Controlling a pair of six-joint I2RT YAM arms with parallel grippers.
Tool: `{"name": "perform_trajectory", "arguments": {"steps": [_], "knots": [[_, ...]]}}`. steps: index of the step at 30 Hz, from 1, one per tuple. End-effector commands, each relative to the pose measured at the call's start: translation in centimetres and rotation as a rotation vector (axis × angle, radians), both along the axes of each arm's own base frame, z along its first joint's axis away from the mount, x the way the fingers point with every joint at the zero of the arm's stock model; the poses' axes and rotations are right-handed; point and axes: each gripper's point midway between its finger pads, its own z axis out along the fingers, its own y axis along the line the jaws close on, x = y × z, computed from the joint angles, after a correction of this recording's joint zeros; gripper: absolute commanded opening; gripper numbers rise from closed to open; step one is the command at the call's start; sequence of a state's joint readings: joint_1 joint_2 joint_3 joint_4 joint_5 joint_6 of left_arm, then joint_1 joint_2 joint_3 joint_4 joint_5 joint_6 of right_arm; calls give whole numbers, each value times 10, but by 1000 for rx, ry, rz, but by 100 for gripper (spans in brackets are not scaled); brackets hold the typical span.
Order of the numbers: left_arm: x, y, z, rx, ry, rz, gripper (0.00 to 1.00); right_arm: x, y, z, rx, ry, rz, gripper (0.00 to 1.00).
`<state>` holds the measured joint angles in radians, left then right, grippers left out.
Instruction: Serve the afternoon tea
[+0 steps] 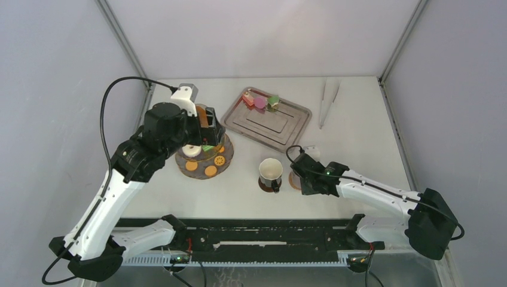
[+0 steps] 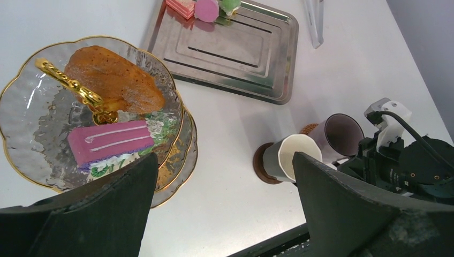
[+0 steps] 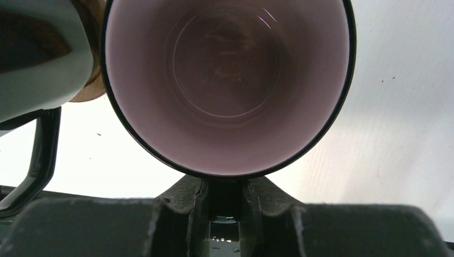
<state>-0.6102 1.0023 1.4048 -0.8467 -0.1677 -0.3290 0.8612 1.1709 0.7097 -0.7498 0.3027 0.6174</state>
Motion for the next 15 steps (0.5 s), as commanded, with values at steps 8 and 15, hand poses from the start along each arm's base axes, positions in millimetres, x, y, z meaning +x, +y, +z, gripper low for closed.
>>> {"name": "perform_trajectory", "arguments": {"steps": [8,15], "knots": [[6,-6,26,-31,-54,-20,100,6,20,9,110,-68,-8,31],[9,-17,52,-73,-74,-56,100,15,17,77,193,-215,23,76]]}}
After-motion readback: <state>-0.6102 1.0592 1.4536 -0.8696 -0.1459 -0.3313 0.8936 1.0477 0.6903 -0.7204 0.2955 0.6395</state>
